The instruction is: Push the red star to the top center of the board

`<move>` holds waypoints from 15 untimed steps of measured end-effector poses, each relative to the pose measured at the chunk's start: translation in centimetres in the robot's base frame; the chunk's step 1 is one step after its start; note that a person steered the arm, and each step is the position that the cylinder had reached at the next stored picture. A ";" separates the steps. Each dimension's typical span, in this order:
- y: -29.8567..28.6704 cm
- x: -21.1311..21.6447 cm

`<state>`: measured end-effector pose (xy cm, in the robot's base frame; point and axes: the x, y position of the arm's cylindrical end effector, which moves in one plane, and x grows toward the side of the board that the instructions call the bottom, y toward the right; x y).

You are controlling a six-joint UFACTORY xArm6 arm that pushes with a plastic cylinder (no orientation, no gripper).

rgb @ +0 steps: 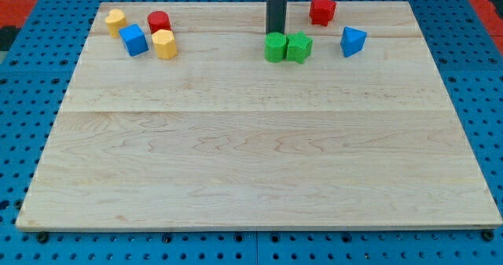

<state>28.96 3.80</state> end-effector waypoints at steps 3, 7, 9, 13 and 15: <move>-0.3 -9.5; 10.2 -9.7; 15.7 -9.7; 4.2 -5.9; 12.4 -5.7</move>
<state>23.26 16.16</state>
